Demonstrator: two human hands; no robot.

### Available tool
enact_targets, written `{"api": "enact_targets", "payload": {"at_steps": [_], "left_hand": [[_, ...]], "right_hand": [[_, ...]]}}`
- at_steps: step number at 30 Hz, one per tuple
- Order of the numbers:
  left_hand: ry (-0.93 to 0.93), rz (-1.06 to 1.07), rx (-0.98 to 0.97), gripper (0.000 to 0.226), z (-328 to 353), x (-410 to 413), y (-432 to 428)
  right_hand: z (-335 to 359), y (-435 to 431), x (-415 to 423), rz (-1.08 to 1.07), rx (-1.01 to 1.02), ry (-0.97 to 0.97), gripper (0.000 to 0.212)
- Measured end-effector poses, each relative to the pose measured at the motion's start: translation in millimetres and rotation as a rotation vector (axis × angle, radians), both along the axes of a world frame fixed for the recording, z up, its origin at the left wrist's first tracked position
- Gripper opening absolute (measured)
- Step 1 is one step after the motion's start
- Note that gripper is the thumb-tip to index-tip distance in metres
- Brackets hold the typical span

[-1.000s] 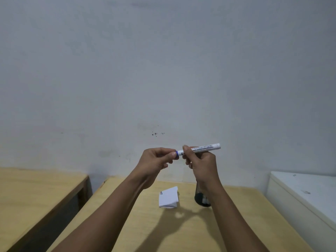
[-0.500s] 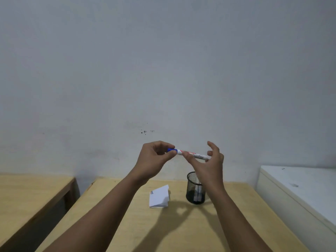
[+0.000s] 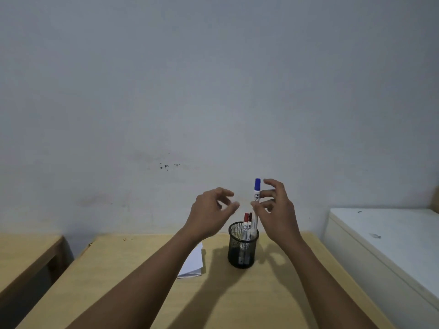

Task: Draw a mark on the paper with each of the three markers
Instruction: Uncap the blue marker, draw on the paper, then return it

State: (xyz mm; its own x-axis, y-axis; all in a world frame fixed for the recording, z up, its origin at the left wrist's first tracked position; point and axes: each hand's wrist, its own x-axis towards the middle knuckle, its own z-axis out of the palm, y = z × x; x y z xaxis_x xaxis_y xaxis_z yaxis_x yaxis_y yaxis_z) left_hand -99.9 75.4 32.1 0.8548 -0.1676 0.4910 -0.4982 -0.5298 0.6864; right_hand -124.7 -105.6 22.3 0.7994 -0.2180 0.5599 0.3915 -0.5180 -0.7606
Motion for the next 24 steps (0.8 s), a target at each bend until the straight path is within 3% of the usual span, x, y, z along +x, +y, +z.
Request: {"api": "enact_targets", "payload": {"at_steps": [3, 7, 9, 13, 24], "left_hand": [[0.047, 0.086, 0.382, 0.052, -31, 16, -4], [0.115, 0.090, 0.638, 0.078, -60, 31, -13], [0.173, 0.057, 0.649, 0.077, -67, 38, -17], [0.155, 0.054, 0.587, 0.049, -77, 47, -23], [0.046, 0.167, 0.580, 0.055, -89, 49, -28]], "right_hand": [[-11, -7, 19, -0.016, -0.024, 0.017, 0.068], [-26, -4, 42, -0.028, -0.079, 0.106, 0.060], [-33, 0, 51, -0.030, -0.103, 0.151, 0.058], [-45, 9, 66, -0.060, -0.207, 0.249, 0.051], [-60, 15, 79, -0.160, -0.594, 0.320, 0.045]]}}
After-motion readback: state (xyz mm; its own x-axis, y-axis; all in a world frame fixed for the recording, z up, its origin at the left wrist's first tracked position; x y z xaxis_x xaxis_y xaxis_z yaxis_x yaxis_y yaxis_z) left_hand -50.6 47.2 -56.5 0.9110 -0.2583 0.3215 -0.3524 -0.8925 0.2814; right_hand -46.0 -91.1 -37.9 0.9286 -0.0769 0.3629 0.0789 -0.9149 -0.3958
